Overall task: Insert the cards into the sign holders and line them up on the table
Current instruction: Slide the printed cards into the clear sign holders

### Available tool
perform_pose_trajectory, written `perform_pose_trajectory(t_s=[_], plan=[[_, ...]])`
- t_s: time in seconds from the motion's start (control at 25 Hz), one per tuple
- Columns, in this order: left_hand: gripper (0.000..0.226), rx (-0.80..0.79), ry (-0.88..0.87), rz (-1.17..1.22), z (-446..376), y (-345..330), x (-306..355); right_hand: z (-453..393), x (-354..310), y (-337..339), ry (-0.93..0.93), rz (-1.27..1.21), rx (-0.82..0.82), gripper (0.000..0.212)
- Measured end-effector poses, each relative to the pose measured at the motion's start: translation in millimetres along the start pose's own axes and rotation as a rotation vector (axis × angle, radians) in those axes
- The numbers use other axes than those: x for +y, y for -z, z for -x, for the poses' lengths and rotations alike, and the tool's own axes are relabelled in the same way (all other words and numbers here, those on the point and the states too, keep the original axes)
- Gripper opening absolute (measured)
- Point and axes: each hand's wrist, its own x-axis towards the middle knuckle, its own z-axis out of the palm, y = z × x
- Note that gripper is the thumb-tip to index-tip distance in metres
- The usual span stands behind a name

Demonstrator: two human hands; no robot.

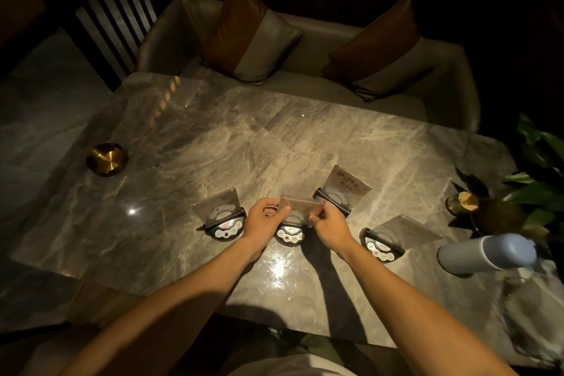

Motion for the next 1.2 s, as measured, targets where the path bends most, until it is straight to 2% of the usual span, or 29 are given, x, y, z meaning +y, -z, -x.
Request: perform_pose_trajectory(t_s=[0.24,0.44,0.64,0.72,0.8,0.92,1.0,1.12,1.2], plan=[[0.018,-0.022,-0.027,-0.089,8.5,2.5,7.0,4.4,3.8,1.8,-0.012,0.026,-0.01,0.025],[0.014,-0.133,-0.154,-0.171,27.5,-3.0,40.2,12.8,5.0,7.1,0.008,0.014,-0.04,0.034],[0.031,-0.133,-0.427,-0.448,35.8,-28.9,67.9,31.1,11.7,23.0,-0.103,-0.07,-0.002,0.026],[0.028,-0.147,-0.544,-0.547,42.0,-47.2,79.7,40.1,20.6,33.5,-0.128,-0.11,0.016,0.026],[0.024,-0.236,-0.6,-0.567,48.9,-69.4,88.1,50.4,30.7,47.1,-0.16,-0.141,0.051,0.025],[0.028,-0.4,-0.549,-0.467,53.1,-103.2,83.0,68.7,49.5,71.2,-0.23,-0.187,0.131,0.02],[0.038,-0.486,-0.469,-0.443,54.4,-123.0,75.1,78.3,64.6,86.8,-0.273,-0.216,0.186,0.015],[0.057,-0.544,-0.301,-0.447,53.4,-150.4,64.5,89.6,83.4,108.6,-0.343,-0.314,0.28,0.011],[0.063,-0.587,-0.269,-0.473,51.6,-165.1,58.5,95.1,92.7,121.3,-0.398,-0.364,0.354,0.009]])
